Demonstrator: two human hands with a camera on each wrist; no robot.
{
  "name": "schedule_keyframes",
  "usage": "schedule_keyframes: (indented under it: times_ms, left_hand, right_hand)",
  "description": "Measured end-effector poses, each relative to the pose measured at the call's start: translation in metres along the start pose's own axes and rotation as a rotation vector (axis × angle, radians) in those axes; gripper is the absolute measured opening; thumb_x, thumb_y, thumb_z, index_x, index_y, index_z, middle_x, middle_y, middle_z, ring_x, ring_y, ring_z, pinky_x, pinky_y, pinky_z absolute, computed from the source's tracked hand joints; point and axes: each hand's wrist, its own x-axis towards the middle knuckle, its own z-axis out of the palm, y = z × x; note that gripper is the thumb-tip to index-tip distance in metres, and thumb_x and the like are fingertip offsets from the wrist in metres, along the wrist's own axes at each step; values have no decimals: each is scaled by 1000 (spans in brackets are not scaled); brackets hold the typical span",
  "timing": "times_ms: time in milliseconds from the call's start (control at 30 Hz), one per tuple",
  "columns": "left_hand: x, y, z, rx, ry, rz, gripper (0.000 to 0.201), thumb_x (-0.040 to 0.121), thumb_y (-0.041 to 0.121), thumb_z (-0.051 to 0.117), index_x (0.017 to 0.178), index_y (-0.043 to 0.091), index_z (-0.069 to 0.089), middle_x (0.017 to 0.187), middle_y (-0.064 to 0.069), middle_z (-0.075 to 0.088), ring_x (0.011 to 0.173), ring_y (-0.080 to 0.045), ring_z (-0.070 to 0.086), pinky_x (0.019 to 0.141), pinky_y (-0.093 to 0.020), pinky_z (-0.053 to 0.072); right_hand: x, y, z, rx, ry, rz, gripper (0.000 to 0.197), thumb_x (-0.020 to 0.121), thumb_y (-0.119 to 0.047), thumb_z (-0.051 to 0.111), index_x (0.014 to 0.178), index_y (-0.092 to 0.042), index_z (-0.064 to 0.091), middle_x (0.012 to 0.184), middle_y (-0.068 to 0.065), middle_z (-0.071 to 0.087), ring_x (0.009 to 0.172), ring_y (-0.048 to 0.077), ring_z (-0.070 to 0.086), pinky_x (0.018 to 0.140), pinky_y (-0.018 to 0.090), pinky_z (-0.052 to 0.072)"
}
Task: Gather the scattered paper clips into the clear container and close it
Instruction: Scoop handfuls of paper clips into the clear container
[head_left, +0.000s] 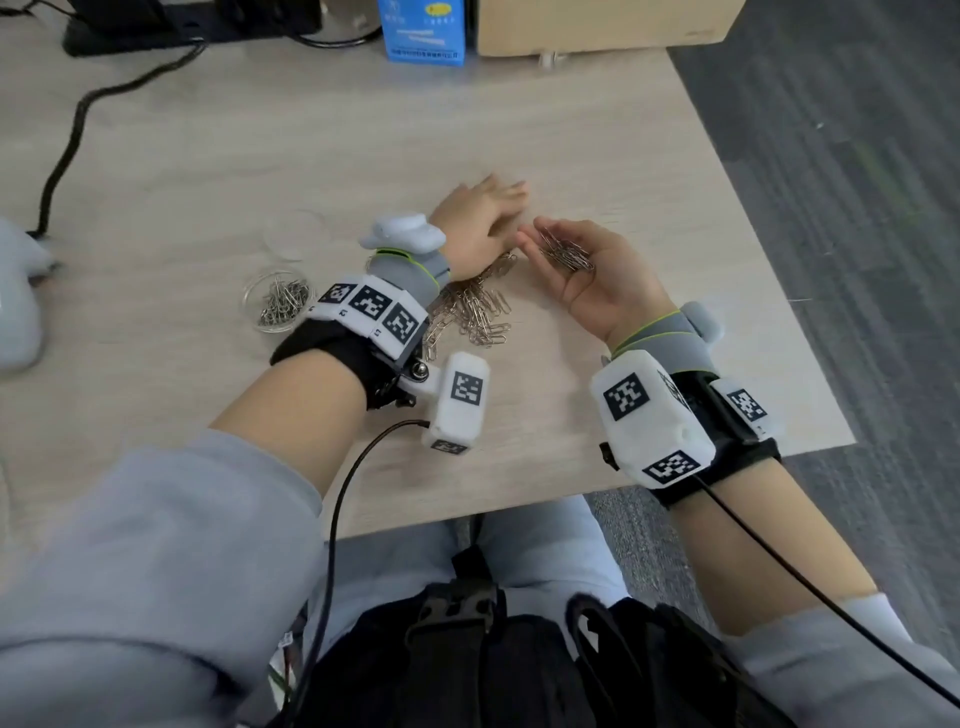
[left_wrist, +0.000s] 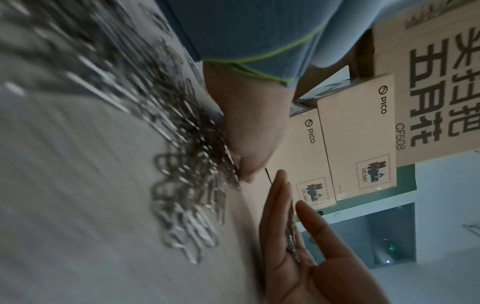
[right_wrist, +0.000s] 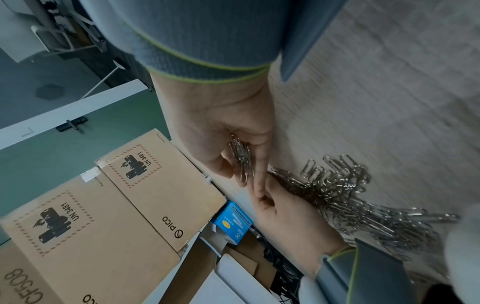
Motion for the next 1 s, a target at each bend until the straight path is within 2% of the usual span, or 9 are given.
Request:
schedule_keyframes:
  times_ms: [167,300,400,467,533,633,767,900,1000]
  left_hand:
    - [-32,-20,0,-162,85,-1,61,68,64,44,114,30,63,133,-5,56,134,-21,40,111,-38,34]
    - [-55,-20,-2,-239,107,0,61,58,63,54,102,24,70,115,-5,68,125,-16,50,105,-38,40]
    - [-62,-18,-4,-174,93,27,80,48,73,57,112,25,64,115,-4,66,119,-23,52,103,-42,40]
    - [-67,-16,-2,-13,80,1,90,41,78,60,120,34,54,127,4,54,125,-21,40,103,-39,29]
    - [-70,-16,2,56,91,-33,85,42,74,68,118,36,55,130,8,47,124,-22,33,98,-39,24]
    - [-69,-21,5,-89,167,1,60,55,62,72,103,27,67,115,-5,56,110,-28,46,95,-36,34]
    - [-67,-21,4,-190,248,-60,21,72,26,74,89,15,71,99,-12,64,90,-28,57,83,-35,44]
    - [-69,-26,3,-273,309,-109,13,71,18,72,83,13,71,91,-9,67,78,-18,54,80,-36,47]
    - [-69,-28,-4,-322,351,-122,15,70,16,75,84,9,72,88,-13,70,73,-16,52,70,-23,43]
  right_hand:
    - [0,9,4,-73,9,-6,17,91,2,43,82,6,57,79,19,66,65,25,71,79,30,56]
    - [-4,16,8,-91,26,-11,18,90,2,44,80,7,59,66,17,70,65,24,71,79,29,56]
    - [-7,18,9,-97,38,-6,17,89,3,45,80,6,59,65,17,70,64,25,71,75,27,58]
    - [-12,20,9,-97,41,-7,17,89,3,45,80,6,59,65,17,70,64,25,71,74,27,58]
    - [-15,20,8,-95,39,-12,18,89,2,44,80,6,59,66,17,70,65,25,71,75,28,58]
    - [-18,20,5,-77,40,-14,19,89,2,43,80,6,59,66,18,70,66,26,71,79,30,57]
    - [-19,22,4,-39,47,-11,18,90,2,43,82,9,58,66,20,70,65,28,71,74,31,60]
    - [-19,22,5,-55,51,-22,19,90,2,42,82,9,58,71,23,68,70,31,70,76,33,59]
    - [-18,21,6,-46,56,-19,21,92,0,40,85,10,57,78,25,67,78,36,67,76,35,58]
